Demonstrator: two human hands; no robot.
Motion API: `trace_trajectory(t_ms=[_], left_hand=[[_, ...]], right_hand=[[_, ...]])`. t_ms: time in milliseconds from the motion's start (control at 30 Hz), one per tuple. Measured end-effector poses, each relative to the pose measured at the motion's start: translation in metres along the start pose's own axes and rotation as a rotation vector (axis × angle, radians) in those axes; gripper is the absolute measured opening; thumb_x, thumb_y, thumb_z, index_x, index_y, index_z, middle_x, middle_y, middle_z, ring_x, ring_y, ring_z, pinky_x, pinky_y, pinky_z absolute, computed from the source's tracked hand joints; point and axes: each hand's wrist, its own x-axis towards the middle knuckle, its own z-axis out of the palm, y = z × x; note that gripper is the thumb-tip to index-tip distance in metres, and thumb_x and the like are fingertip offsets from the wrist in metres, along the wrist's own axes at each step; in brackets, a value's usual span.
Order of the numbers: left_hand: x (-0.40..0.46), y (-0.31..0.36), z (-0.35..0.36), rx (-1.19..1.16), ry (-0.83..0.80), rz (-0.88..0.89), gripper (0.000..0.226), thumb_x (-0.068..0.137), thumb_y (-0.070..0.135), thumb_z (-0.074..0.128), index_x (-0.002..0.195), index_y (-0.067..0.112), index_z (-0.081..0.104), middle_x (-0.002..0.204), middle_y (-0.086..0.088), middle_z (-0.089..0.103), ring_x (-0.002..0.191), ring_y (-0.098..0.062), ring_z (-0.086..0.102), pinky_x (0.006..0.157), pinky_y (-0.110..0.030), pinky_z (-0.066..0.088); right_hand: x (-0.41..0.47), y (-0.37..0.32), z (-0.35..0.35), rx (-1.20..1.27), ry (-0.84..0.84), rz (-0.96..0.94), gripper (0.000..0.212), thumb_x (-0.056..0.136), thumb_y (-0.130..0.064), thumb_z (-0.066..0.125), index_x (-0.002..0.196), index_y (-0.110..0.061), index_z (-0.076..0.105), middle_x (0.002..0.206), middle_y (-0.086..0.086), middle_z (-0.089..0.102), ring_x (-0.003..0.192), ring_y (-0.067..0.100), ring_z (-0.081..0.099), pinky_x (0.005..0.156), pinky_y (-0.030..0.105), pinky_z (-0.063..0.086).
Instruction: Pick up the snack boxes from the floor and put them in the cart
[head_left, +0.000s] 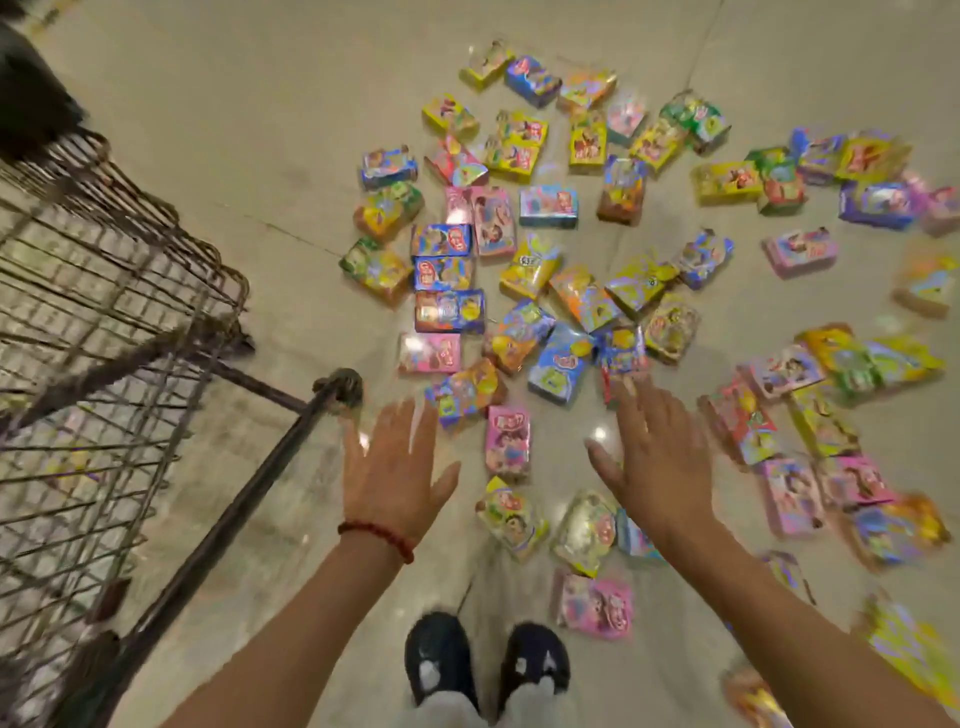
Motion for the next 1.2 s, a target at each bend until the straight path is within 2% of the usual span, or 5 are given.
trace_trajectory(t_ms=[167, 367, 567, 800, 1200], left_hand=[[0.034, -0.014, 0.14, -0.034, -0.004, 0.003, 0.083, 0.054, 0.044, 0.086, 0.124, 0.009, 0.055, 0.121, -0.021, 0.061, 0.109, -0.037, 0.061, 0.079, -0.064, 0.046], [0.11, -0.037, 0.281, -0.046, 0.083, 0.035, 0.081, 0.059, 0.045, 0.081, 0.127, 0.007, 0.057, 0.122, -0.024, 0.058, 0.115, -0.035, 0.054, 0.08, -0.061, 0.046], [0.186, -0.055, 0.352, -0.136, -0.104, 0.037, 0.104, 0.063, 0.054, 0.079, 0.148, 0.023, 0.027, 0.141, -0.015, 0.036, 0.129, -0.032, 0.033, 0.103, -0.042, 0.032], [0.197, -0.058, 0.369, -0.64, -0.427, -0.019, 0.123, 0.037, 0.056, 0.09, 0.142, 0.034, 0.029, 0.122, 0.011, 0.059, 0.11, -0.015, 0.059, 0.095, -0.035, 0.049], [0.124, -0.025, 0.388, -1.152, -0.16, -0.282, 0.115, 0.044, 0.034, 0.091, 0.132, 0.063, 0.024, 0.111, 0.034, 0.06, 0.099, 0.005, 0.062, 0.089, -0.035, 0.054]], right_hand=[[0.01, 0.007, 0.146, 0.058, -0.045, 0.014, 0.074, 0.076, -0.048, 0.069, 0.131, -0.002, 0.051, 0.125, 0.02, 0.056, 0.109, 0.038, 0.055, 0.083, 0.045, 0.048], [0.034, -0.012, 0.303, 0.119, -0.136, 0.096, 0.095, 0.071, -0.07, 0.04, 0.124, 0.007, 0.056, 0.116, 0.025, 0.06, 0.1, 0.04, 0.06, 0.077, 0.045, 0.054], [0.054, -0.028, 0.393, 0.174, -0.146, 0.239, 0.121, 0.047, -0.089, 0.034, 0.119, 0.006, 0.055, 0.098, 0.014, 0.058, 0.085, 0.032, 0.057, 0.064, 0.037, 0.052], [0.044, -0.041, 0.41, 0.373, -0.265, 0.404, 0.123, 0.052, -0.072, 0.071, 0.147, -0.01, 0.021, 0.121, 0.007, 0.037, 0.116, 0.028, 0.039, 0.091, 0.036, 0.041], [0.031, -0.036, 0.411, 0.788, -0.096, 0.441, 0.104, 0.072, -0.044, 0.079, 0.151, -0.034, 0.012, 0.119, 0.003, 0.045, 0.108, 0.019, 0.053, 0.083, 0.031, 0.048]])
